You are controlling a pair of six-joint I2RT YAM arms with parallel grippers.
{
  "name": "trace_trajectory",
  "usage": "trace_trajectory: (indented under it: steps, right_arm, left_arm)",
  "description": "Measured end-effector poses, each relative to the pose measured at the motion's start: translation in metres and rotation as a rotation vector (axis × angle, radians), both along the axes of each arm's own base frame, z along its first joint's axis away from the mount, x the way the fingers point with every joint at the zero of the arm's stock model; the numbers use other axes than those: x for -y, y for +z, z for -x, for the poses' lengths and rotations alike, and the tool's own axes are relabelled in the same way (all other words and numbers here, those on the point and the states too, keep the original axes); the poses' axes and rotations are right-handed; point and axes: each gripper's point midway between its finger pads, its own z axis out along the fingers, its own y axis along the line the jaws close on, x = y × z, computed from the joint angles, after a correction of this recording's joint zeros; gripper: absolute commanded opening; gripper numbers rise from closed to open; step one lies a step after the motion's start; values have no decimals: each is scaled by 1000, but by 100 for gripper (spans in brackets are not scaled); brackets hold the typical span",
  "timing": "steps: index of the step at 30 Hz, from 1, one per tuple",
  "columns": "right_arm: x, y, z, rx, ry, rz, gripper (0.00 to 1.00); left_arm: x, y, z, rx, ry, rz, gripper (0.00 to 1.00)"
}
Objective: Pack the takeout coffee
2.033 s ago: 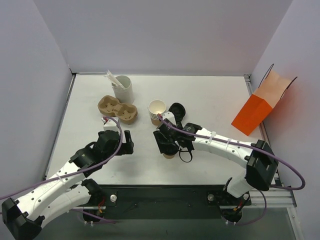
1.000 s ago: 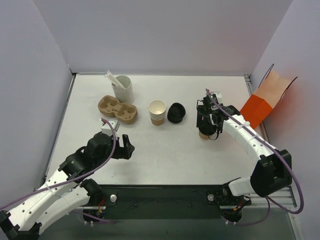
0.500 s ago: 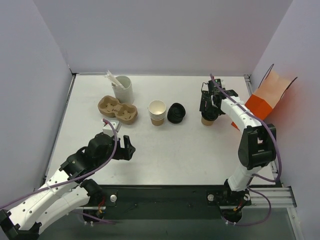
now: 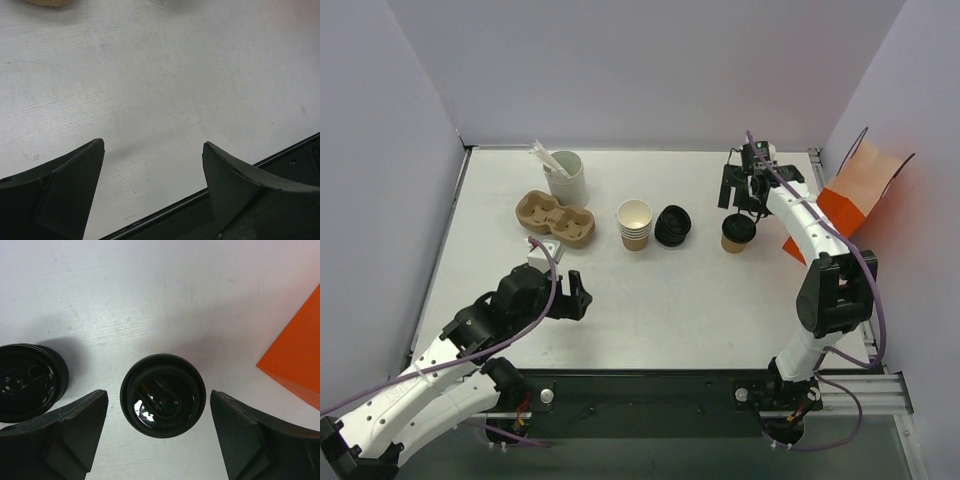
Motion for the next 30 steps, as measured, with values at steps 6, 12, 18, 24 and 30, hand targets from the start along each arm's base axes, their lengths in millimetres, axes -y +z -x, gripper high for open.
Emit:
trace_trajectory:
  steps: [6,12,18,24,30]
  right_arm:
    - [11,62,-5,120,-31,38,79]
    - [50,133,16,264,-135,158,76]
    - [110,189,44,380,-299,239,76]
    - [149,200,58,386,-403,271,75]
    - [171,189,54,339,-439,229,70]
  left_arm:
    - [0,2,1,10,-4,3,90]
    - [-1,8,1,29,-6,20,90]
    - [0,8,2,33,-13,22,90]
    - [-1,14,4,55,-13,43,90]
    - [1,17,7,67,-30,58,89]
